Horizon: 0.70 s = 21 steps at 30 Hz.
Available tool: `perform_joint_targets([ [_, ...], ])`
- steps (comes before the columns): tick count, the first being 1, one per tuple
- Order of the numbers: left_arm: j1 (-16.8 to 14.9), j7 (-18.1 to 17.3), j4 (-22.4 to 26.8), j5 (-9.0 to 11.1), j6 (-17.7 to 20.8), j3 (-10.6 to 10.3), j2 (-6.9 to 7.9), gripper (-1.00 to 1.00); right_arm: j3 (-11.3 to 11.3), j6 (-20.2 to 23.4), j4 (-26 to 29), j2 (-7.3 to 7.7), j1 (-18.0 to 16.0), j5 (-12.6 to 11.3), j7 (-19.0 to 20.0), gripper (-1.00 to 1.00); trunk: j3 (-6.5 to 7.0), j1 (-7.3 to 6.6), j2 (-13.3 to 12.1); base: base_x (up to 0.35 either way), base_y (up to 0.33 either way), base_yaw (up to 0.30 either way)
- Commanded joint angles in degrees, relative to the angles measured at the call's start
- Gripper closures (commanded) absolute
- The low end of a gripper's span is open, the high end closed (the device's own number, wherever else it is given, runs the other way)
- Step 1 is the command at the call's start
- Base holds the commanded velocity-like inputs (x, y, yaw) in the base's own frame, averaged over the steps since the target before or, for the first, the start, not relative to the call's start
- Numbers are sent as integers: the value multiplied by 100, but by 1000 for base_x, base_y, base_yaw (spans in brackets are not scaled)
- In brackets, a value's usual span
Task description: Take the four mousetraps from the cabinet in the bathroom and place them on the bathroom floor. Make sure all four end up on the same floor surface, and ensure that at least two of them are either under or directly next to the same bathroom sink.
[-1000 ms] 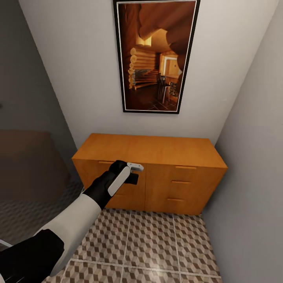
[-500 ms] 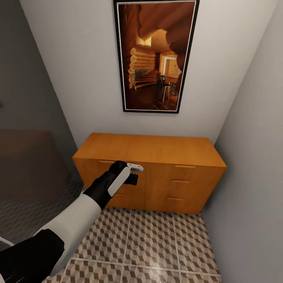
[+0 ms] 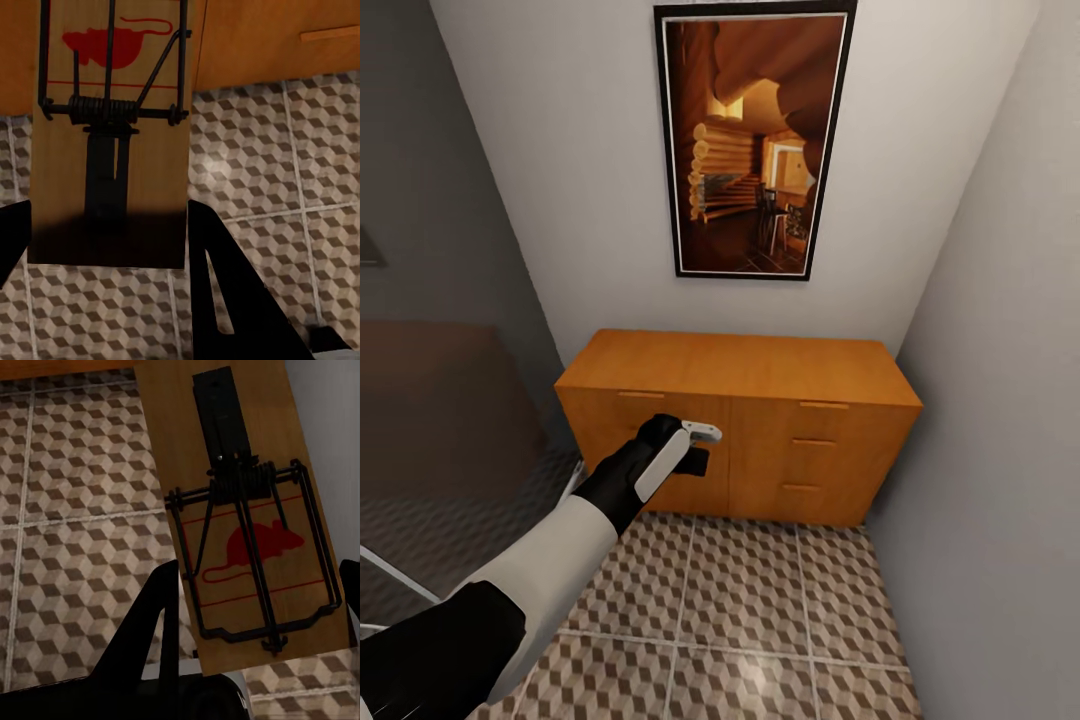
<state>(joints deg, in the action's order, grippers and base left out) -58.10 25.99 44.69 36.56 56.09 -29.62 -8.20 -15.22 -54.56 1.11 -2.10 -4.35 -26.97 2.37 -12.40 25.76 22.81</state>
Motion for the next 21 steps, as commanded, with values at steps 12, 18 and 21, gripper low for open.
perform_joint_targets([
  [12,332,-109,-657,39,-746,-27,3,100,-34,-19,-6,-1,-5,-71,43,100,-11,2,10,-6,0,0],
  [18,641,-489,-1705,22,-2018,-48,9,100,-35,-19,-6,0,-5,-71,37,100,-11,2,10,0,0,0],
  [21,728,-958,-2532,-3,-2967,-61,11,100,-35,-19,-6,0,-5,-71,36,100,-11,2,10,0,0,0],
])
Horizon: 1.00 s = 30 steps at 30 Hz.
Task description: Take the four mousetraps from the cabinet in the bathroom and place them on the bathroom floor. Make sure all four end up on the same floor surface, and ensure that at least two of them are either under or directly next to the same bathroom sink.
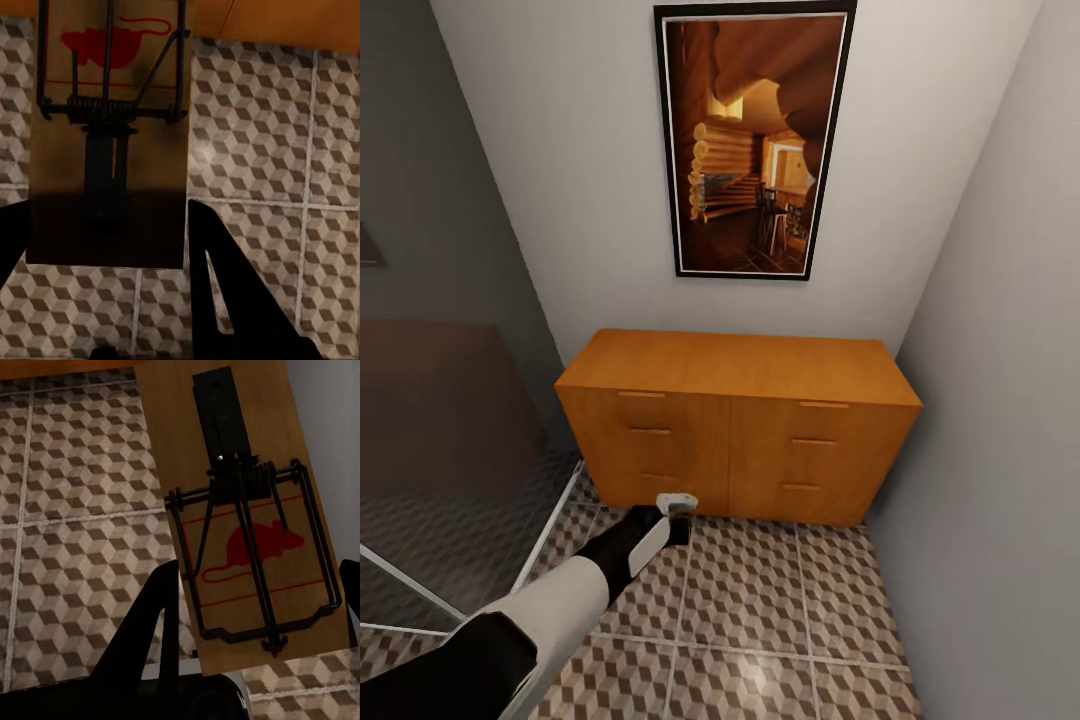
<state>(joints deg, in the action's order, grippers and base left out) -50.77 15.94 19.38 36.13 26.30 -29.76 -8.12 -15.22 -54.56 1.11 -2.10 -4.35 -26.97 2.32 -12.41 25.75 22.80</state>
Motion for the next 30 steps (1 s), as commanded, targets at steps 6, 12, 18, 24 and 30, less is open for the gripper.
perform_joint_targets([
  [6,196,-750,-1444,20,-1876,-383,3,100,-34,-20,-5,-1,-5,-71,41,100,-10,3,12,0,0,0],
  [12,595,-884,-2041,17,-3043,-600,42,100,-41,-27,1,-1,-5,-65,44,100,-10,3,12,0,0,0],
  [18,1018,-898,-2116,10,-3343,-625,183,100,-50,-30,9,-1,-5,-55,48,100,-10,3,12,0,0,0],
  [24,1395,-900,-2214,5,-3891,-631,260,100,-57,-28,42,27,-5,-54,45,100,-10,3,12,0,0,0],
  [30,1691,-900,-2266,-68,-4103,-644,399,100,-60,-27,104,75,-5,-61,41,100,-10,3,12,0,0,0],
])
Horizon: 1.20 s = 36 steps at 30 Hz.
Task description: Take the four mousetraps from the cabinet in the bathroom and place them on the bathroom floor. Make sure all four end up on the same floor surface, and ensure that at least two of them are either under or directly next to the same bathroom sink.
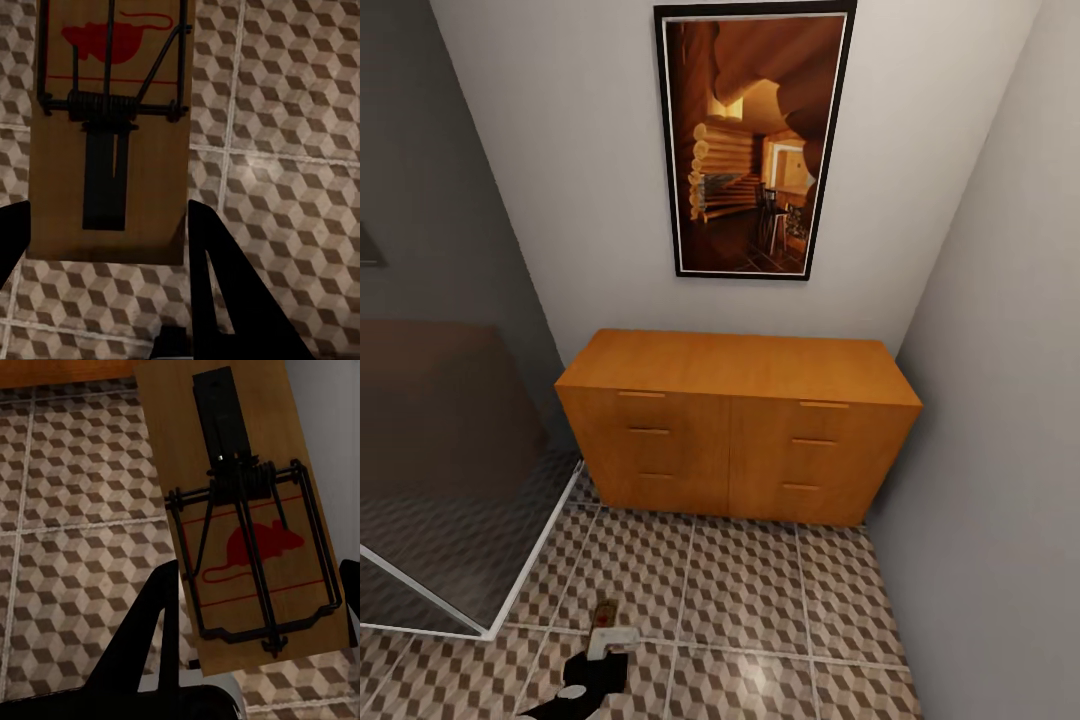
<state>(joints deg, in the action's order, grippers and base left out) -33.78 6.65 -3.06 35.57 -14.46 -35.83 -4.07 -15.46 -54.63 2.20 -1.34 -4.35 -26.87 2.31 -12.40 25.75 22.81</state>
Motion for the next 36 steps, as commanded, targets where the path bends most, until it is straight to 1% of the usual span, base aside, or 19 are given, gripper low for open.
perform_joint_targets([
  [1,27,29,-24,-43,-93,-37,10,100,-36,-17,3,11,-5,-72,41,100,-11,3,11,0,0,0],
  [3,122,29,-31,-126,-241,-38,26,100,-36,-12,31,92,-5,-77,41,100,-11,3,11,0,0,0],
  [4,209,29,-34,-185,-401,-38,32,100,-36,19,68,155,-5,-79,41,100,-11,3,11,0,0,0],
  [7,348,29,-70,-261,-891,-38,36,100,-35,281,143,256,-5,-86,38,100,-11,3,11,0,0,0],
  [9,515,29,-104,-293,-1673,-38,39,100,-36,694,424,389,-11,-86,36,100,-11,3,11,0,0,0],
  [10,609,32,-113,-302,-1894,-38,41,100,-36,855,636,453,-12,-71,34,100,-11,3,11,0,0,0],
  [11,663,34,-115,-306,-1984,-38,48,100,-34,957,764,492,-12,-42,30,100,-11,3,11,0,0,0],
  [12,688,35,-116,-308,-2017,-38,53,100,-35,1007,820,509,-13,-22,27,100,-11,3,11,0,0,0],
  [14,784,37,-121,-312,-2195,-38,138,100,-32,1391,1160,557,-16,218,1,100,-11,3,11,0,0,0],
  [15,817,37,-121,-313,-2272,-38,155,100,-30,1499,1262,563,-18,314,-18,100,-11,3,11,0,0,0],
  [19,942,38,-122,-313,-2505,-38,201,100,-28,1829,1653,572,-21,683,-259,100,-11,3,11,0,0,0],
  [21,987,38,-123,-314,-2540,-38,219,100,-28,1942,1752,573,-22,772,-381,100,-11,3,11,0,0,0],
  [25,1065,38,-124,-314,-2704,-38,291,100,-27,2136,1871,580,-22,855,-532,100,-11,3,11,0,0,0],
  [29,1139,38,-125,-314,-2832,-38,380,100,-27,2192,1972,588,-22,872,-565,100,-11,3,11,0,0,0],
  [33,1200,38,-125,-314,-2862,-45,402,100,-27,2252,2069,591,-23,907,-572,100,-11,3,11,0,0,0],
  [35,1224,38,-125,-314,-2866,-46,401,100,-27,2420,2145,591,-27,966,-573,100,-11,3,11,0,0,0],
  [36,1237,38,-125,-314,-2863,-46,396,100,-27,2618,2207,591,-27,999,-574,100,-11,3,11,0,0,0],
])
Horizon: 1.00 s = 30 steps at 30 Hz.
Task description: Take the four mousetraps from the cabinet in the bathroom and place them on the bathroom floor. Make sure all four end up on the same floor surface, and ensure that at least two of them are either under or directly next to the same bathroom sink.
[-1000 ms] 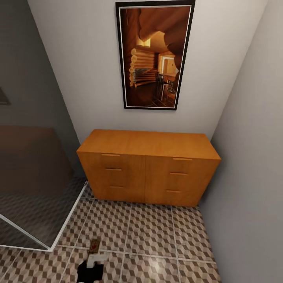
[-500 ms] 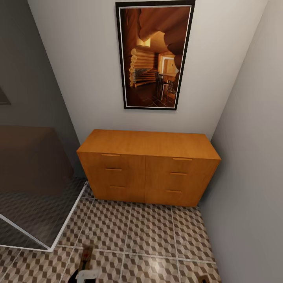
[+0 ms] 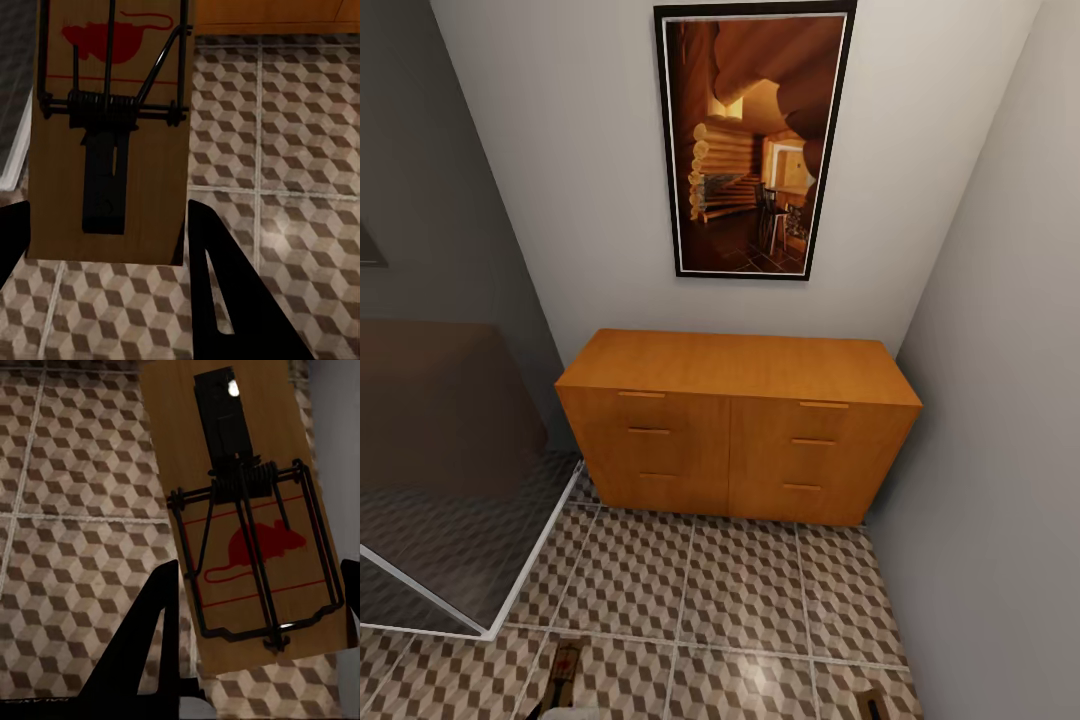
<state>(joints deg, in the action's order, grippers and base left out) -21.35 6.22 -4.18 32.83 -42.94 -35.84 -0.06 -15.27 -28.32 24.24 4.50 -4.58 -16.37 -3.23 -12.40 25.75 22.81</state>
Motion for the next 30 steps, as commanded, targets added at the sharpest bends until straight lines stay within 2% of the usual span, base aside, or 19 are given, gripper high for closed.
perform_joint_targets([
  [1,1,88,-13,-40,3,-50,-15,100,-46,154,57,6,-5,-34,-19,100,-11,3,11,0,0,0],
  [4,6,99,-10,-40,66,-53,-34,100,-46,276,96,7,-4,-21,-19,100,-11,3,11,0,0,0],
  [6,7,104,-9,-40,267,-54,-101,100,-46,311,108,7,-1,-17,-19,100,-11,3,11,0,0,0],
  [12,8,127,20,-56,1663,-61,-251,100,-28,339,114,7,-1,-15,-26,100,-11,3,11,0,0,0],
  [13,8,129,24,-84,1802,-94,-272,100,-22,351,115,8,-2,-15,-30,100,-11,3,11,0,0,0],
  [16,8,142,26,-170,1998,-415,-304,100,-9,373,119,96,-1,-15,-42,100,-11,3,11,0,0,0],
  [18,8,165,22,-186,1992,-553,-298,100,-5,441,132,203,-3,-24,-37,100,-11,3,11,0,0,0],
  [21,8,367,13,-188,1843,-617,-260,100,-3,593,248,306,-2,-30,-23,100,-11,3,11,0,0,0],
  [24,8,747,4,-184,1445,-636,-158,100,-5,666,351,383,0,-32,-10,100,-11,3,11,0,0,0],
  [25,8,961,0,-178,1177,-640,-90,100,-5,685,378,405,-1,-32,-7,100,-11,3,11,0,0,0],
  [27,8,1312,-3,-169,889,-638,6,100,-4,697,398,417,-3,-33,-7,100,-11,3,11,0,0,0],
  [30,8,1835,5,-144,692,-623,122,100,-9,700,417,419,-2,-33,-4,100,-11,3,11,0,0,0],
])
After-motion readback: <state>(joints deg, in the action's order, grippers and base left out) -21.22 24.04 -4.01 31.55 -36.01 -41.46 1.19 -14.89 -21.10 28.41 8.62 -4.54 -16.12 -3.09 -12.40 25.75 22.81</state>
